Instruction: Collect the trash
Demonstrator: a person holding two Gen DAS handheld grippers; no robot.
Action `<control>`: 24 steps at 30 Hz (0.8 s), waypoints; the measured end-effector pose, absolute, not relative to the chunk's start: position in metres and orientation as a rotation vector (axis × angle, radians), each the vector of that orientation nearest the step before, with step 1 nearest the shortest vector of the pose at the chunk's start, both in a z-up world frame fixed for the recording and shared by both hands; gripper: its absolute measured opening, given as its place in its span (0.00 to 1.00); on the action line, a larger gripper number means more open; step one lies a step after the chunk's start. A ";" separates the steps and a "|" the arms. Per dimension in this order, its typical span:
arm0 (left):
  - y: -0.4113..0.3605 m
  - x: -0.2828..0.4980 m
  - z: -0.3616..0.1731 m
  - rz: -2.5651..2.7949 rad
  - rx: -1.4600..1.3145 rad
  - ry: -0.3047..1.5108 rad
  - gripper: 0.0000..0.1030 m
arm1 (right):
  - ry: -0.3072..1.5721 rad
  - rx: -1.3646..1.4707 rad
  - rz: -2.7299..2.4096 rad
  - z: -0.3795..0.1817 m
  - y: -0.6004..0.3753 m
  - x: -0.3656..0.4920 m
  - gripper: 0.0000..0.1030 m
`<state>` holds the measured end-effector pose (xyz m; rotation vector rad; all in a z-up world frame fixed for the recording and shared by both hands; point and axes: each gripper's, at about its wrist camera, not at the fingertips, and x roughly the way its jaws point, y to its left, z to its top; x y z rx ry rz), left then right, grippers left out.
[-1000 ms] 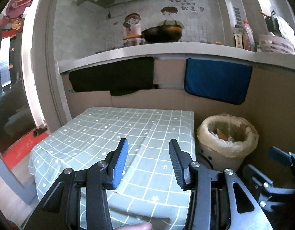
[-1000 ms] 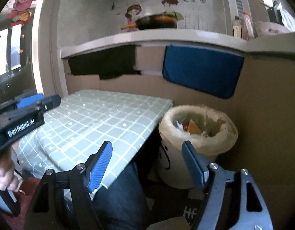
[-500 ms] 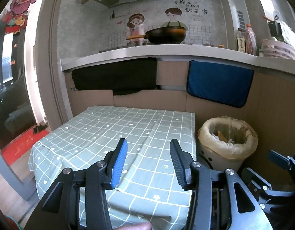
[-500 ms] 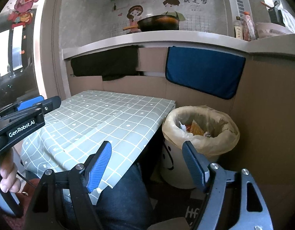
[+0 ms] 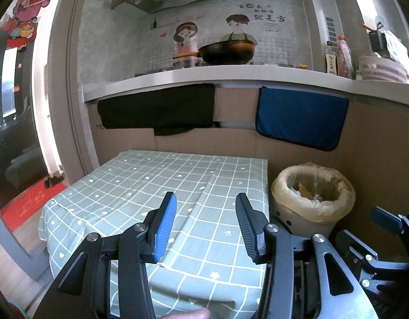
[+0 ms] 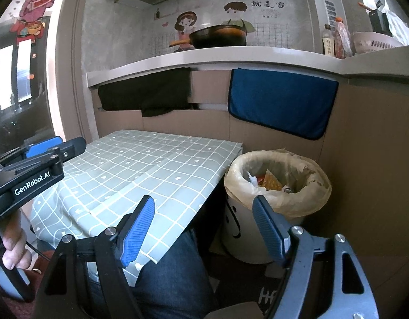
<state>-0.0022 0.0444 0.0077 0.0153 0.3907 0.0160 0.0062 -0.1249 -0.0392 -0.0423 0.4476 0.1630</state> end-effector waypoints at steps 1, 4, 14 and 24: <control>0.044 -0.003 0.008 0.015 0.016 0.390 0.46 | 0.448 -0.041 0.164 -0.039 -0.125 0.006 0.71; 0.042 -0.003 0.008 0.013 0.018 0.388 0.46 | 0.454 -0.040 0.165 -0.039 -0.124 0.006 0.71; 0.040 -0.003 0.008 0.014 0.018 0.388 0.46 | 0.456 -0.035 0.168 -0.039 -0.123 0.005 0.71; 0.039 -0.003 0.009 0.016 0.018 0.388 0.46 | 0.455 -0.034 0.159 -0.038 -0.124 0.005 0.71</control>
